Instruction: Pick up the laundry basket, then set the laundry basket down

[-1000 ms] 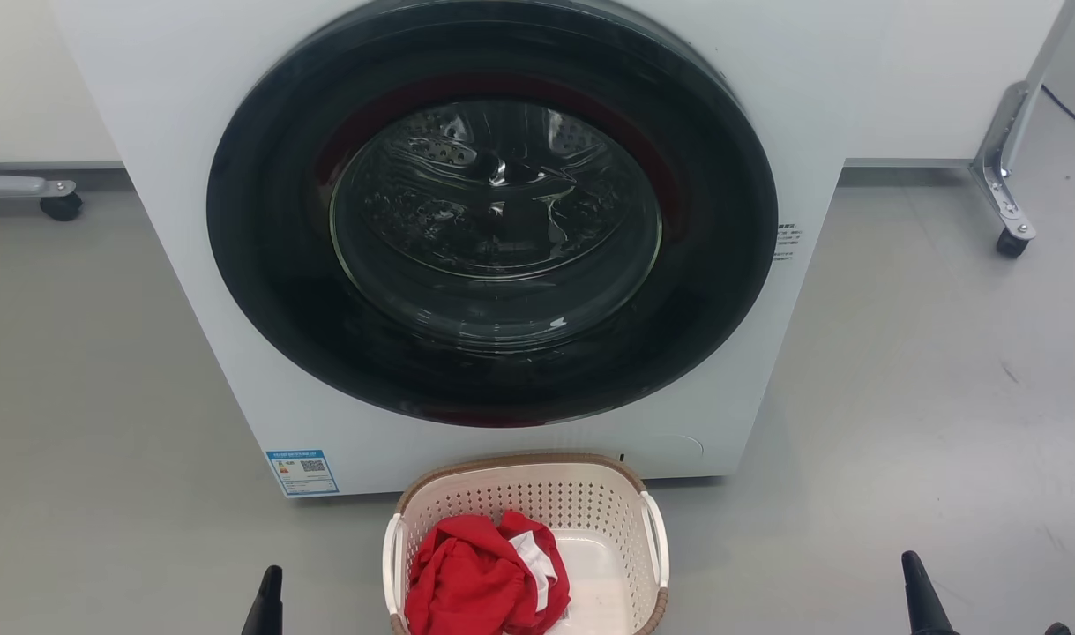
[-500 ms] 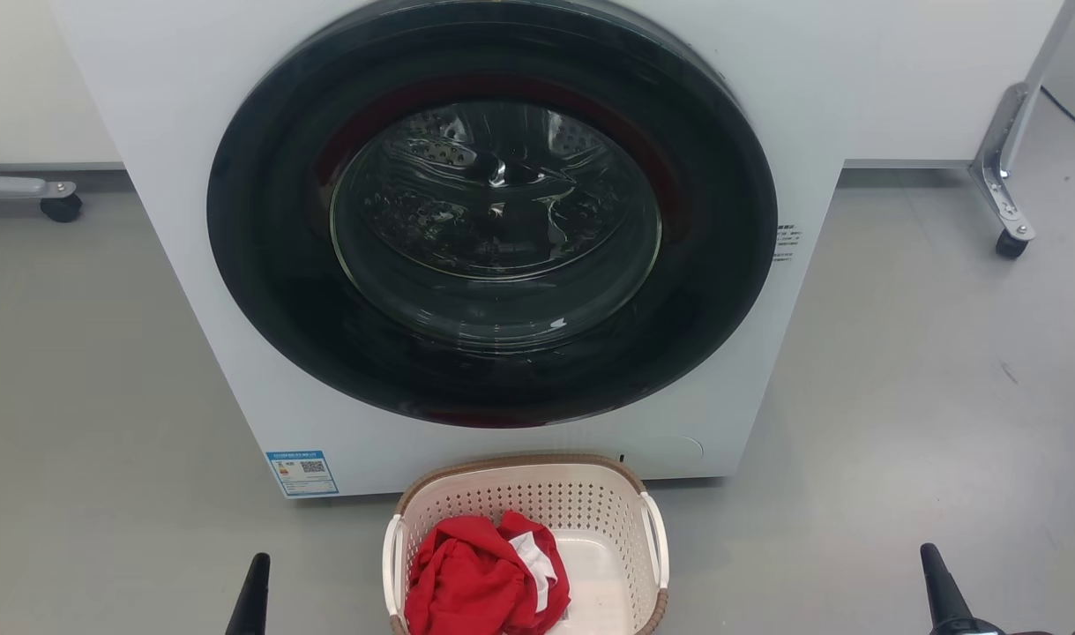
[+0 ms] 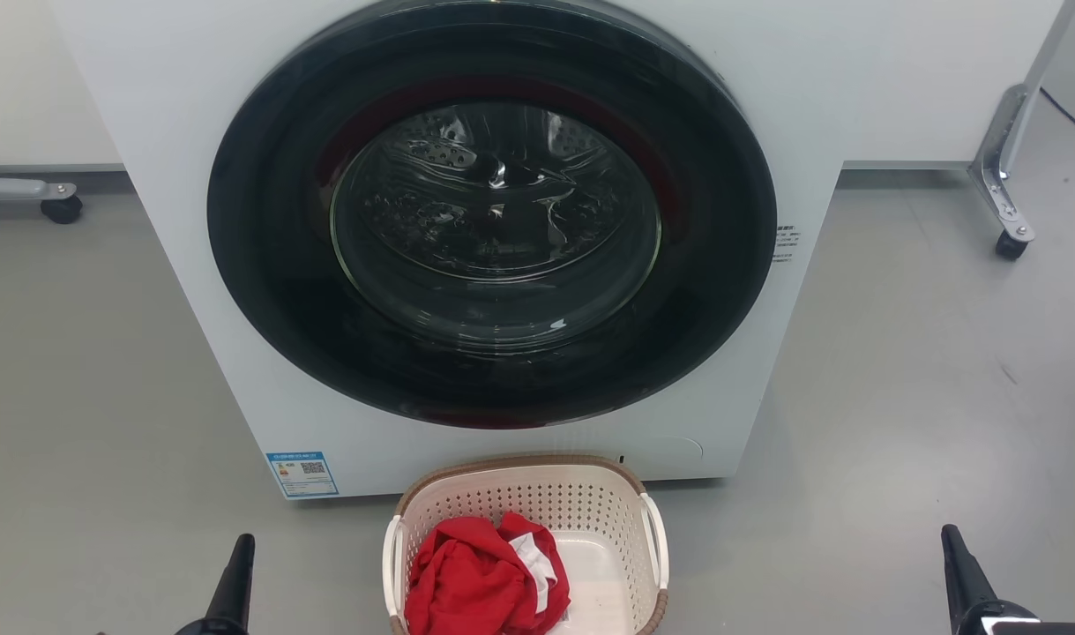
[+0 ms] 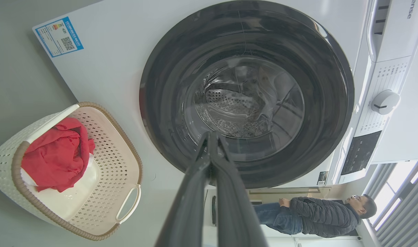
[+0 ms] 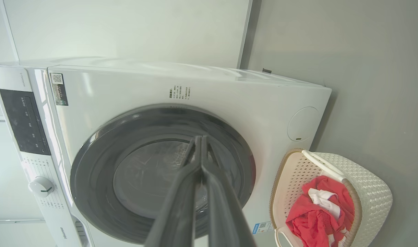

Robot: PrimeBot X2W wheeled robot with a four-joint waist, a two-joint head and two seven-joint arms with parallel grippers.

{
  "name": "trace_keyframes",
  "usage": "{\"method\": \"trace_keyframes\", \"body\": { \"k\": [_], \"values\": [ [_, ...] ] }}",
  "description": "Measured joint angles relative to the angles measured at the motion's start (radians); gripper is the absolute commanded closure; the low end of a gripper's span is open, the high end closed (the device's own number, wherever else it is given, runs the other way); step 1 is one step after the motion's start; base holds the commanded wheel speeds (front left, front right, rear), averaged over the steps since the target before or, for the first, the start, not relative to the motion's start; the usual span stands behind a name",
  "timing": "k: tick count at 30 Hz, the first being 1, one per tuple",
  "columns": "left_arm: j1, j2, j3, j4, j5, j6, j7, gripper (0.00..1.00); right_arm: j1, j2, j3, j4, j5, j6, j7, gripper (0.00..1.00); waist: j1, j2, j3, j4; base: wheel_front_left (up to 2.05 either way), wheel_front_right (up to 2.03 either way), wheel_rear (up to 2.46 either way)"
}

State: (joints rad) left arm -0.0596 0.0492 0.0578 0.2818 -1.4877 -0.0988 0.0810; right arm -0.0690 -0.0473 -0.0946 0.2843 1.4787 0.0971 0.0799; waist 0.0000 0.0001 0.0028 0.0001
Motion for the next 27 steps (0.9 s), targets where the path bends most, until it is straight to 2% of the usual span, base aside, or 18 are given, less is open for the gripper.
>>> {"method": "trace_keyframes", "body": {
  "k": [9, 27],
  "values": [
    [-0.019, -0.006, 0.032, 0.011, -0.099, -0.024, 0.032, 1.00, -0.012, 0.002, -0.036, 0.013, 0.116, 0.019, 0.033, 1.00, 0.0000, 0.0000, -0.001, 0.000, 0.00, 0.00, 0.00],
    [-0.020, -0.007, 0.033, 0.012, -0.113, -0.025, 0.032, 1.00, -0.023, 0.003, -0.038, 0.014, 0.117, 0.023, 0.033, 1.00, 0.0000, 0.0000, -0.001, 0.000, 0.00, 0.00, 0.00]
  ]
}}
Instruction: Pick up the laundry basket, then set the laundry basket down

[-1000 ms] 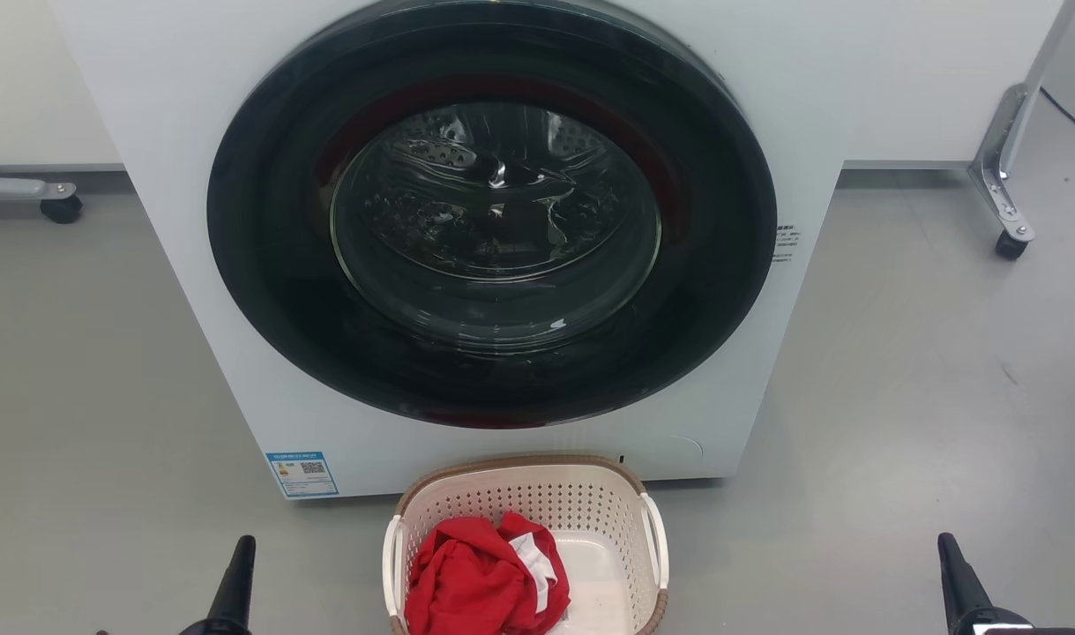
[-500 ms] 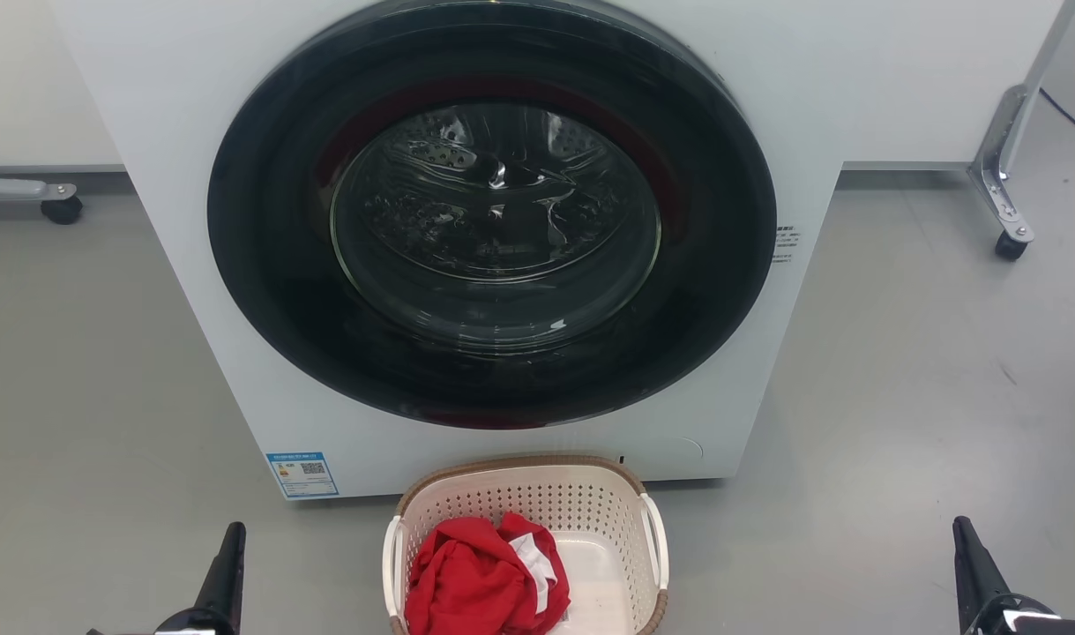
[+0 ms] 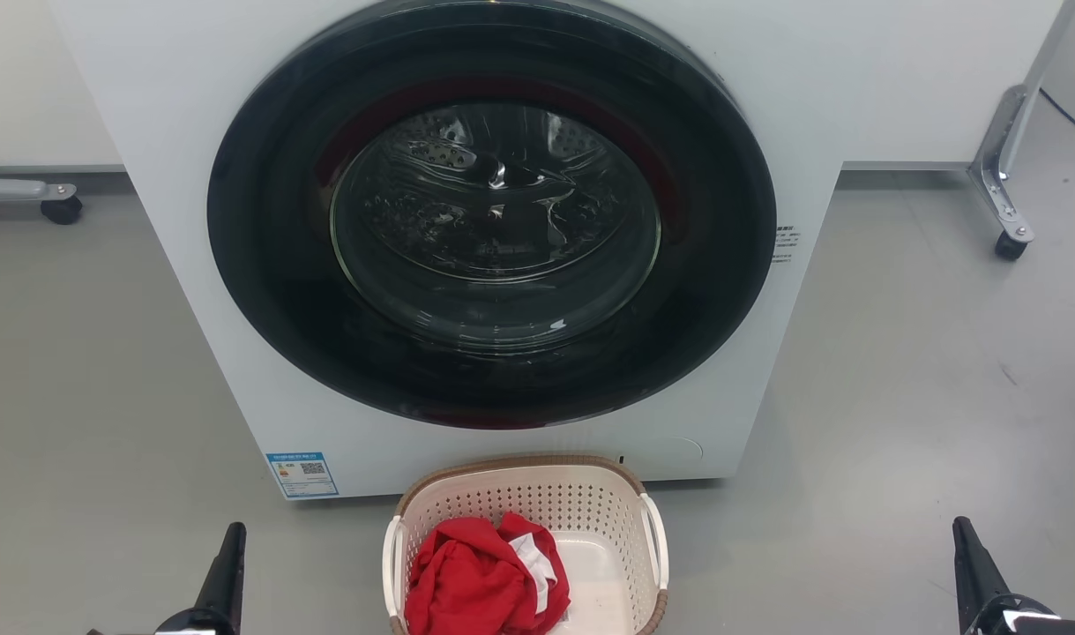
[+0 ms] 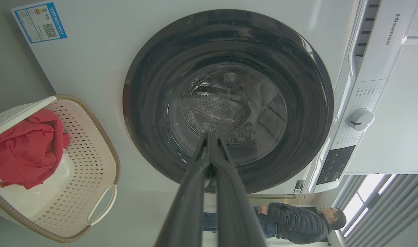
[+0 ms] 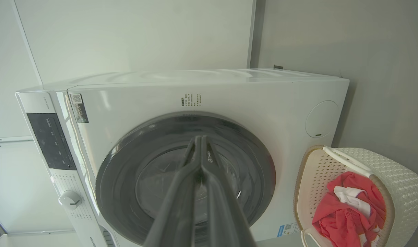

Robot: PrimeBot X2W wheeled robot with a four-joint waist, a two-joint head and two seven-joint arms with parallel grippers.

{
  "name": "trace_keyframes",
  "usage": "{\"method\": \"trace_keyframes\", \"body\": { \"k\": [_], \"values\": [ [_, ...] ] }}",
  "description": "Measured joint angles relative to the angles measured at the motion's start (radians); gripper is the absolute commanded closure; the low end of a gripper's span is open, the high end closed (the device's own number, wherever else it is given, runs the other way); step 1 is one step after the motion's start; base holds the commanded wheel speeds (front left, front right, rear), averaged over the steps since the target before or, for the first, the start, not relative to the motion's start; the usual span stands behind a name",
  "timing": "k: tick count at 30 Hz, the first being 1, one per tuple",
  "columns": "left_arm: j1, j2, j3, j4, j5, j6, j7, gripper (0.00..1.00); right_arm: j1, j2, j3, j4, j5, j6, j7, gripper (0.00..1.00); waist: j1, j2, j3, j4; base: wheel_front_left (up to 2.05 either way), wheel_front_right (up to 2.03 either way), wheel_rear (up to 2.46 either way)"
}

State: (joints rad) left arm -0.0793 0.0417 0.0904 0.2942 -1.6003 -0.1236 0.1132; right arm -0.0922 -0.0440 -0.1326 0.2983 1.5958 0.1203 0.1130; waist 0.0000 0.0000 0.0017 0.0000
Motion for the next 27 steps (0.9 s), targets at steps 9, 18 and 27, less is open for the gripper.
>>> {"method": "trace_keyframes", "body": {
  "k": [9, 18, 27],
  "values": [
    [0.000, 0.000, 0.000, 0.000, 0.000, 0.000, 0.000, 1.00, 0.000, 0.000, 0.000, 0.000, 0.000, 0.000, 0.000, 1.00, 0.0000, 0.0000, 0.000, 0.000, 0.00, 0.00, 0.00],
    [0.000, 0.000, 0.000, 0.001, 0.000, 0.000, 0.000, 1.00, 0.000, 0.000, 0.000, 0.000, 0.000, 0.000, 0.000, 1.00, 0.0000, 0.0000, 0.000, 0.000, 0.00, 0.00, 0.00],
    [0.000, 0.000, 0.000, 0.001, 0.000, 0.000, 0.000, 1.00, 0.000, 0.000, 0.000, 0.000, 0.000, 0.000, 0.000, 1.00, 0.0000, 0.0000, 0.000, 0.000, 0.00, 0.00, 0.00]
  ]
}}
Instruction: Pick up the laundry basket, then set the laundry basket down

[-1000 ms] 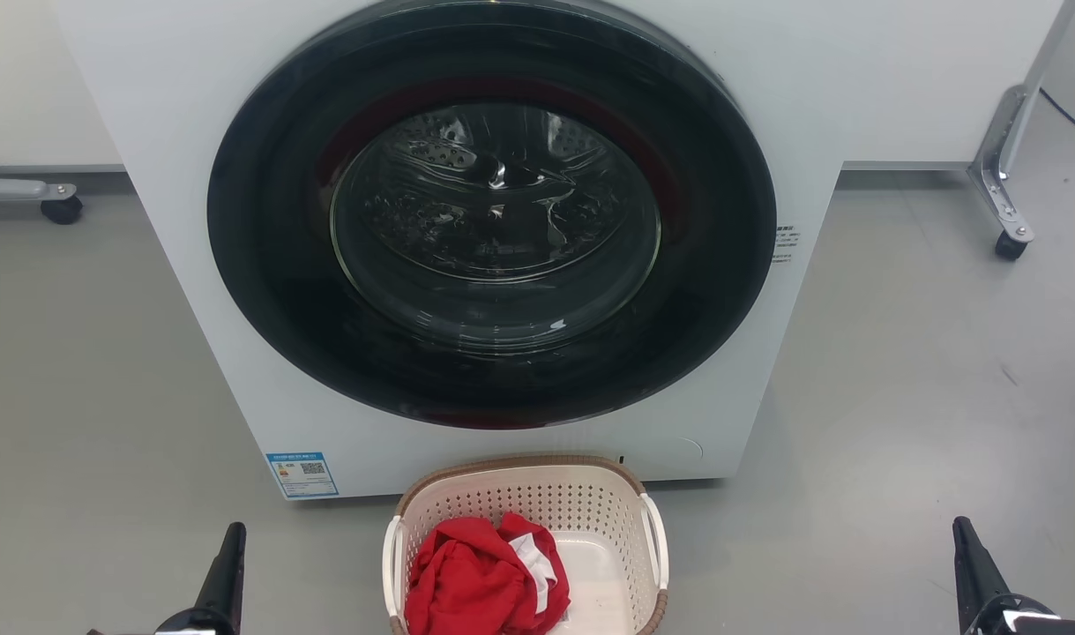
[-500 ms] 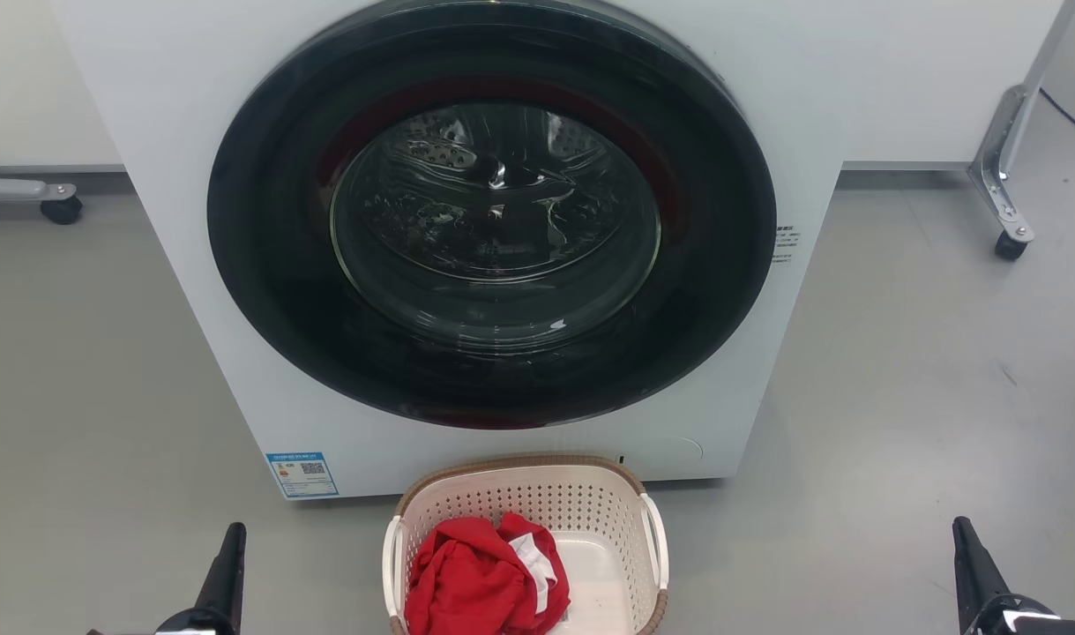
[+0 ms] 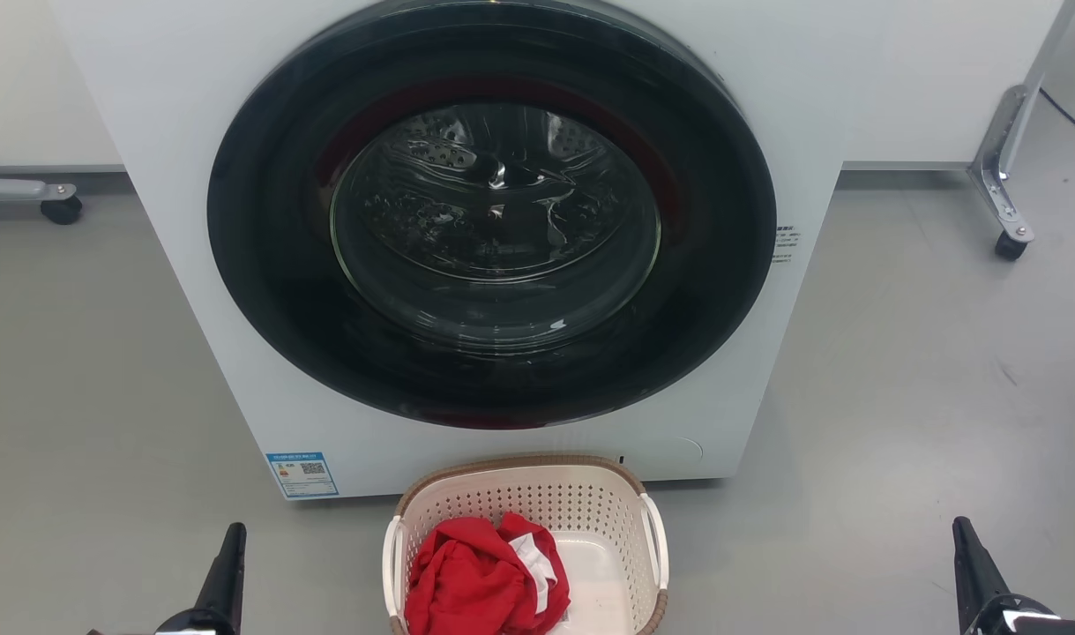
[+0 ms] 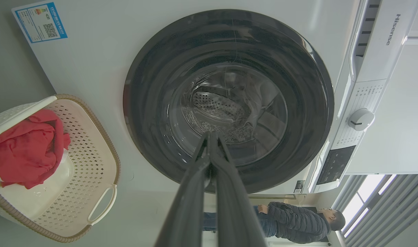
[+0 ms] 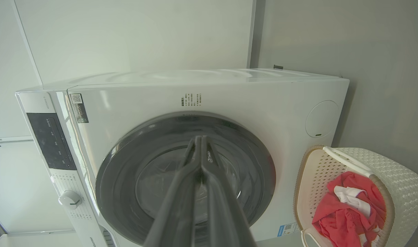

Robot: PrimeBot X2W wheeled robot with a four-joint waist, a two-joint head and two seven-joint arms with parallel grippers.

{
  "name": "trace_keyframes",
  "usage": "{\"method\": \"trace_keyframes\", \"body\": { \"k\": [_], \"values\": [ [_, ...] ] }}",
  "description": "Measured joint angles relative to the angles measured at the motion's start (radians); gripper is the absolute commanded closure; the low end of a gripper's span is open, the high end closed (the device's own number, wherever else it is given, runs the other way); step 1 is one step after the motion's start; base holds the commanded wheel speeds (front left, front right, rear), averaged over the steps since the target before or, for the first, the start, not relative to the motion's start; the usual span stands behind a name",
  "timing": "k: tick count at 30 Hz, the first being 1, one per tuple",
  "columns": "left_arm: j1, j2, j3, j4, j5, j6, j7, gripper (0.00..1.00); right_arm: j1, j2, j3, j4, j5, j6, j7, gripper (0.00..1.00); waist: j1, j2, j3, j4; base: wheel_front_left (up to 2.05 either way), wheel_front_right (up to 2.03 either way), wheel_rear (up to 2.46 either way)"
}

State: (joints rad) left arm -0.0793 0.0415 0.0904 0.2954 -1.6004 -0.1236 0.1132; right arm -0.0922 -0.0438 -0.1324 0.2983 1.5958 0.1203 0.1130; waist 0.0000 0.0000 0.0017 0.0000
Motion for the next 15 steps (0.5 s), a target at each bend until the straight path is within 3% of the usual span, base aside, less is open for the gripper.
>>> {"method": "trace_keyframes", "body": {
  "k": [15],
  "values": [
    [0.000, 0.000, 0.000, 0.000, 0.000, 0.000, 0.000, 1.00, 0.000, 0.000, 0.000, 0.000, 0.000, 0.000, 0.000, 1.00, 0.0000, 0.0000, 0.000, 0.000, 0.00, 0.00, 0.00]
  ]
}}
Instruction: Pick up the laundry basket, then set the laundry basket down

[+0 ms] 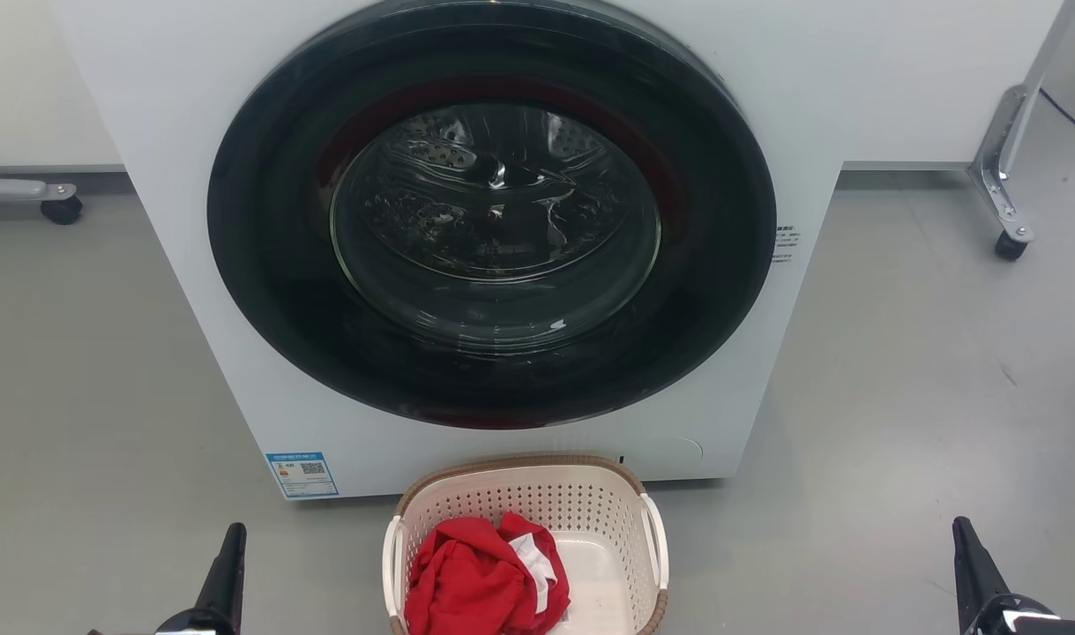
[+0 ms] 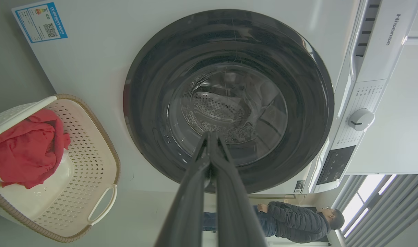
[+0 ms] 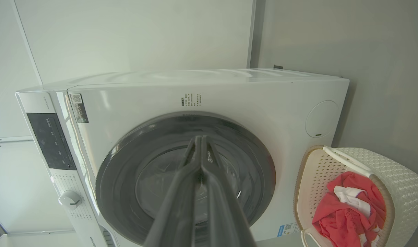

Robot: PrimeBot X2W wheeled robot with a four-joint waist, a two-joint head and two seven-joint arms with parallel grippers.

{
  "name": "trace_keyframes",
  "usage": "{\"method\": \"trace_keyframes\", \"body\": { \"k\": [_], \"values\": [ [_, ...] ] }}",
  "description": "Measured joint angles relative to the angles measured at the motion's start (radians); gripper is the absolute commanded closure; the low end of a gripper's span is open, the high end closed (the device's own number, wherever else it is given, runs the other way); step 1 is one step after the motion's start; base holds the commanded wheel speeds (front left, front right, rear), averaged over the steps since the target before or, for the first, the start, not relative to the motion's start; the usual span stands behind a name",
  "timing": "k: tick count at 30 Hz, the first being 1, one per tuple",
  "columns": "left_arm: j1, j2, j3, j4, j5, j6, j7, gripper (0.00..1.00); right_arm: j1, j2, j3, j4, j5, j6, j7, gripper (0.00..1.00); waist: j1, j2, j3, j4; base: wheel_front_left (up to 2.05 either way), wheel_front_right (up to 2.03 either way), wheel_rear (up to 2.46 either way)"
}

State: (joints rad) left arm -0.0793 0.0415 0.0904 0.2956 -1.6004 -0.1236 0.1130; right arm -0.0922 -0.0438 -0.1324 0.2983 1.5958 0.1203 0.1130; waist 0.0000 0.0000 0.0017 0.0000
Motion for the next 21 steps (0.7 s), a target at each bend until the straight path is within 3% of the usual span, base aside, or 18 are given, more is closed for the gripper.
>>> {"method": "trace_keyframes", "body": {
  "k": [21],
  "values": [
    [0.000, 0.000, 0.000, 0.000, 0.000, 0.000, 0.000, 1.00, 0.000, 0.000, 0.000, 0.000, 0.000, 0.000, 0.000, 1.00, 0.0000, 0.0000, 0.000, 0.000, 0.00, 0.00, 0.00]
  ]
}}
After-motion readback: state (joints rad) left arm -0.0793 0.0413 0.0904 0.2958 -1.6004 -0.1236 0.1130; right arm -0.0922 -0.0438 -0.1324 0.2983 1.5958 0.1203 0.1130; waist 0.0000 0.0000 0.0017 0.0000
